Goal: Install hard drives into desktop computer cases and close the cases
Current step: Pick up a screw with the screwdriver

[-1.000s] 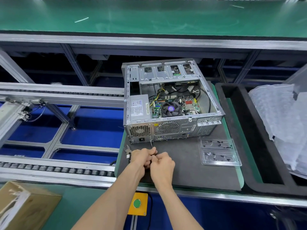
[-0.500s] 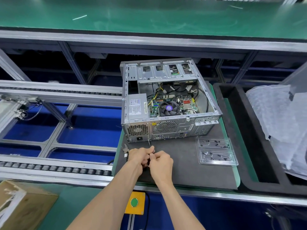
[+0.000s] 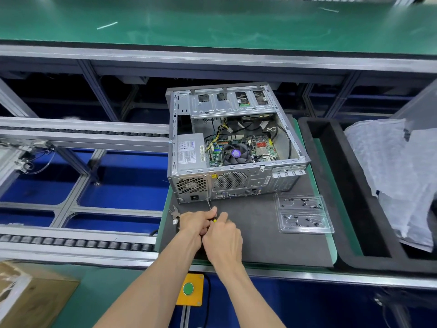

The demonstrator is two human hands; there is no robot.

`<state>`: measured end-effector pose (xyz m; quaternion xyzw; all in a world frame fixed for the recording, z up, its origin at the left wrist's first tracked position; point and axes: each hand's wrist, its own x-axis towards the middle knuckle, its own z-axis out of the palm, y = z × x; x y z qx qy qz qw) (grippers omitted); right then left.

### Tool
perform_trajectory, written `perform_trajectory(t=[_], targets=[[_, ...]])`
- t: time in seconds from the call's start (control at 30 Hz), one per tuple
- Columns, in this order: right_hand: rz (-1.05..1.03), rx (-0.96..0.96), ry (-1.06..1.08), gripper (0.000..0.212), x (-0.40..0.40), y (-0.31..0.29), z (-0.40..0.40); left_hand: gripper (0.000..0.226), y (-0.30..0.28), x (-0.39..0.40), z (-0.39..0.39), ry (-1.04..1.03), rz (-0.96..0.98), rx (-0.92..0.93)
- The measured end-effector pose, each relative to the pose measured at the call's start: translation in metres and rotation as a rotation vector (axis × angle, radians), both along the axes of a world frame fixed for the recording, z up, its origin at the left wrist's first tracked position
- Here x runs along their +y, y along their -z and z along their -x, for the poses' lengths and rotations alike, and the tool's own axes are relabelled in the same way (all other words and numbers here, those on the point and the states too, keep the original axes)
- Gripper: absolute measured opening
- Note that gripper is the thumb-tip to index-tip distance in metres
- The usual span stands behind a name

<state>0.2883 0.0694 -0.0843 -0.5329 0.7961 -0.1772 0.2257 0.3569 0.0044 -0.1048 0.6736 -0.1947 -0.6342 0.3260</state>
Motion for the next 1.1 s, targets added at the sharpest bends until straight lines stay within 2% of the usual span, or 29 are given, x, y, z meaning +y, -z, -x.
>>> perform_trajectory(t=[0.03, 0.07, 0.13, 0.17, 0.2, 0.23, 0.33, 0.4, 0.43, 0.47, 0.53, 0.57, 0.6, 0.67, 0.73, 0.77, 0.8, 0.83, 0.93, 0.97, 1.0, 1.1], targets=[[-0.002, -0.033, 0.007, 0.019, 0.001, 0.001, -0.002, 0.025, 0.001, 0.001, 0.0, 0.0, 0.0, 0.0], [0.001, -0.164, 0.084, 0.018, -0.002, 0.002, -0.002, 0.022, 0.001, 0.001, 0.0, 0.004, 0.002, 0.001], [-0.015, -0.585, 0.348, 0.019, -0.007, 0.0, 0.001, 0.017, 0.001, 0.002, -0.001, 0.016, -0.005, -0.001], [-0.028, -0.743, 0.459, 0.022, -0.008, 0.0, 0.002, 0.017, 0.0, 0.002, -0.001, 0.022, -0.007, -0.002], [-0.026, -0.799, 0.483, 0.023, -0.008, -0.002, 0.002, 0.017, 0.0, 0.002, -0.002, 0.026, -0.006, -0.001], [-0.018, -0.706, 0.413, 0.022, -0.008, -0.002, 0.002, 0.017, 0.0, 0.002, -0.002, 0.025, -0.006, 0.003], [0.013, -0.147, 0.086, 0.018, -0.001, 0.002, -0.001, 0.02, 0.0, 0.001, -0.003, 0.016, -0.008, 0.039], [0.039, 0.016, -0.029, 0.017, 0.002, 0.006, -0.004, 0.022, 0.0, 0.001, -0.003, 0.019, -0.014, 0.043], [0.031, -0.03, -0.007, 0.015, 0.001, 0.007, -0.005, 0.02, -0.001, 0.002, -0.003, 0.019, -0.015, 0.039], [0.025, -0.164, 0.086, 0.015, -0.002, 0.008, -0.005, 0.018, -0.001, 0.002, -0.003, 0.017, -0.016, 0.033], [0.003, -0.581, 0.359, 0.017, -0.007, 0.007, -0.002, 0.015, -0.001, 0.003, -0.003, 0.02, -0.022, 0.013], [-0.006, -0.74, 0.47, 0.019, -0.009, 0.007, -0.001, 0.014, -0.002, 0.003, -0.003, 0.022, -0.021, 0.009], [-0.006, -0.805, 0.498, 0.02, -0.01, 0.007, -0.001, 0.014, -0.002, 0.003, -0.004, 0.021, -0.018, 0.01], [0.015, -0.628, 0.362, 0.017, -0.008, 0.007, -0.001, 0.014, -0.002, 0.004, -0.004, 0.013, -0.017, 0.023], [0.016, -0.25, 0.153, 0.013, -0.004, 0.008, -0.001, 0.015, -0.003, 0.003, -0.004, 0.003, -0.014, 0.036], [0.027, -0.139, 0.086, 0.012, -0.004, 0.008, -0.001, 0.015, -0.003, 0.003, -0.004, 0.002, -0.013, 0.034], [0.023, -0.12, 0.075, 0.012, -0.004, 0.009, -0.002, 0.015, -0.003, 0.003, -0.004, 0.002, -0.015, 0.03], [0.011, -0.188, 0.107, 0.014, -0.005, 0.008, -0.002, 0.015, -0.003, 0.003, -0.004, 0.006, -0.019, 0.027], [-0.041, -0.826, 0.483, 0.023, -0.012, 0.004, 0.003, 0.019, -0.005, 0.004, -0.005, 0.045, -0.029, 0.001], [-0.069, -0.952, 0.548, 0.024, -0.013, 0.002, 0.006, 0.021, -0.007, 0.004, -0.005, 0.051, -0.026, -0.004], [-0.091, -0.967, 0.539, 0.024, -0.014, 0.002, 0.008, 0.022, -0.008, 0.004, -0.005, 0.053, -0.023, -0.01], [-0.116, -0.841, 0.421, 0.021, -0.015, -0.002, 0.014, 0.023, -0.011, 0.005, -0.004, 0.07, -0.013, -0.031]])
